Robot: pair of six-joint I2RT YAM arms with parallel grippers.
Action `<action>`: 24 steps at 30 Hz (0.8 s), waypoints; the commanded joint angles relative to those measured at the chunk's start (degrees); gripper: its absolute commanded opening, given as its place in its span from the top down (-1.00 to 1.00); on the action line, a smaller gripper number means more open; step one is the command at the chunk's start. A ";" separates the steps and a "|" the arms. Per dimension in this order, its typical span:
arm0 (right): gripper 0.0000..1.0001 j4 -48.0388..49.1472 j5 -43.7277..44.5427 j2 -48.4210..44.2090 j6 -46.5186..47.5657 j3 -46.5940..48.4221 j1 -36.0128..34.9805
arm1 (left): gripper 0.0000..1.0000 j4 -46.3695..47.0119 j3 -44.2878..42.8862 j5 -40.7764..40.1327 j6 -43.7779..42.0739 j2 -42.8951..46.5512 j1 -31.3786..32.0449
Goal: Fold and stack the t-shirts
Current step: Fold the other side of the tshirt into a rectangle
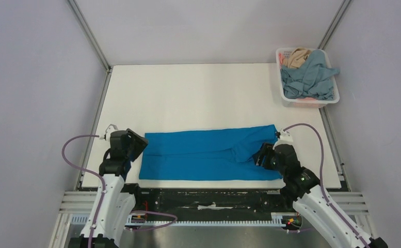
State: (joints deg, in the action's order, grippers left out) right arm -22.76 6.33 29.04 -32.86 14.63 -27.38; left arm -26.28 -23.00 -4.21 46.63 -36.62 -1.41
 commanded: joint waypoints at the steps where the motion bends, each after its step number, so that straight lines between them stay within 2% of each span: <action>1: -0.40 -12.19 7.09 -13.49 -5.25 1.29 -0.22 | -0.53 -8.90 -2.29 -3.13 4.97 5.14 -0.08; 4: -0.96 -13.37 10.86 -20.18 -4.62 4.97 -0.20 | -0.56 -11.85 -6.02 -4.71 6.76 8.80 -0.10; 7: -0.96 -8.60 9.19 -20.90 -2.01 6.57 -0.16 | -0.59 -10.36 -8.18 -3.31 6.39 10.52 -0.13; 10: -0.98 -1.21 3.86 -16.09 1.67 7.30 -0.17 | -0.60 -4.62 -7.63 3.68 5.89 8.51 1.40; 13: -0.95 4.96 -0.60 -6.57 5.20 9.54 -0.17 | -0.61 3.87 -5.42 13.59 5.69 3.34 1.50; 16: -0.96 8.52 -4.61 6.22 5.51 10.74 -0.17 | -0.62 9.87 -3.39 17.86 5.17 -3.19 1.50; 20: -0.96 6.44 -8.35 19.32 6.13 12.07 -0.17 | -0.63 12.28 -3.16 18.22 3.23 -11.40 1.50; 24: -0.96 2.75 -7.04 18.85 5.15 7.29 -0.21 | -0.64 15.10 -1.98 17.72 3.86 -15.63 1.54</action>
State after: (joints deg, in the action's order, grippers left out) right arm -17.67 0.91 49.60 -28.34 24.47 -27.53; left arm -18.04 -25.80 10.94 50.57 -50.11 0.08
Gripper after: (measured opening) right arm 0.979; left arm 0.816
